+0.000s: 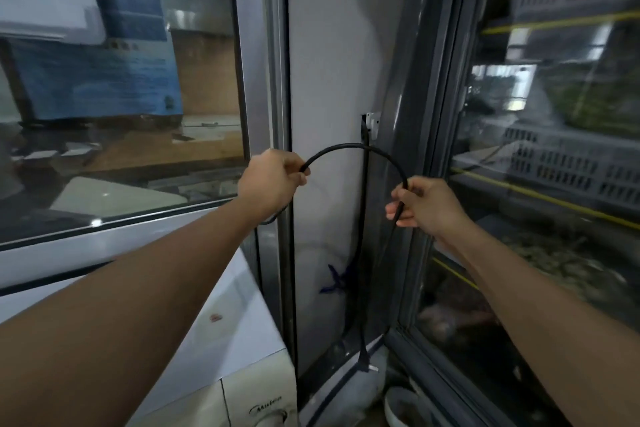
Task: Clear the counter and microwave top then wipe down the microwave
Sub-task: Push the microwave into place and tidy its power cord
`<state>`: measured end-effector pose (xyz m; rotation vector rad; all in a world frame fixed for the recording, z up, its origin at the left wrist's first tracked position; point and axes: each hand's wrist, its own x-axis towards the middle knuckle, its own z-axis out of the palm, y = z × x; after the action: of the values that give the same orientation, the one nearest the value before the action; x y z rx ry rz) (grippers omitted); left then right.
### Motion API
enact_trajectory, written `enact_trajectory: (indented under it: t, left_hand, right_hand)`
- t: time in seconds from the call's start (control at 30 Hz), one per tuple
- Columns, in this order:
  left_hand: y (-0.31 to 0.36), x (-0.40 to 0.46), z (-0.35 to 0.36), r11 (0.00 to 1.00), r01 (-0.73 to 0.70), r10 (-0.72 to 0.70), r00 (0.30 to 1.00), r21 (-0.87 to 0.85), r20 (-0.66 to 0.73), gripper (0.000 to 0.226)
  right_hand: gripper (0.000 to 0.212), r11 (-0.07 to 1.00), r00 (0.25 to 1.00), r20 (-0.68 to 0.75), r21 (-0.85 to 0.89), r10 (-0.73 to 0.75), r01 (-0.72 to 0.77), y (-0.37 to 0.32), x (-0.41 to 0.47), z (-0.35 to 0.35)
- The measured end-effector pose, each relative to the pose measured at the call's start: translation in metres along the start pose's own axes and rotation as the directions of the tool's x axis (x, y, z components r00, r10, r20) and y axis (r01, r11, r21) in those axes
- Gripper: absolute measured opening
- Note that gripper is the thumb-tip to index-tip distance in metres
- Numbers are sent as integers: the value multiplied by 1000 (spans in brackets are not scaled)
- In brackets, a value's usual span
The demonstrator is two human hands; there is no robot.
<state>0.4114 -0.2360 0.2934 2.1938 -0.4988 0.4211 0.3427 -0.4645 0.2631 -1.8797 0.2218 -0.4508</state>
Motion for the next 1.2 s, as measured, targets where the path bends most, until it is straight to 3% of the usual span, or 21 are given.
enact_trajectory:
  t: [0.23, 0.3, 0.5, 0.7, 0.9, 1.07, 1.2]
  left_hand:
    - [14, -8, -15, 996, -25, 23, 999, 89, 23, 15]
    - [17, -7, -19, 995, -22, 19, 999, 99, 27, 15]
    - [24, 4, -17, 991, -33, 29, 999, 132, 30, 15]
    - [13, 20, -2, 999, -35, 33, 997, 27, 74, 17]
    - [-12, 33, 15, 989, 13, -34, 990, 151, 134, 29]
    - [-25, 45, 12, 996, 86, -86, 996, 39, -14, 20]
    - [-32, 58, 4, 995, 93, -91, 990, 19, -112, 30]
  right_hand:
    - [22, 991, 1000, 30, -136, -1, 5, -30, -37, -22]
    - [17, 991, 997, 72, -127, -23, 32, -45, -42, -22]
    - [31, 988, 967, 234, -92, -101, 126, -66, -22, -10]
    - [30, 985, 961, 216, 23, -173, 172, -71, 14, -4]
    - [29, 970, 966, 143, 148, -216, 195, -78, 49, 2]
    - [20, 947, 961, 80, 206, -266, 245, -74, 73, 8]
    - [19, 943, 934, 132, 75, -332, 325, -78, 81, 3]
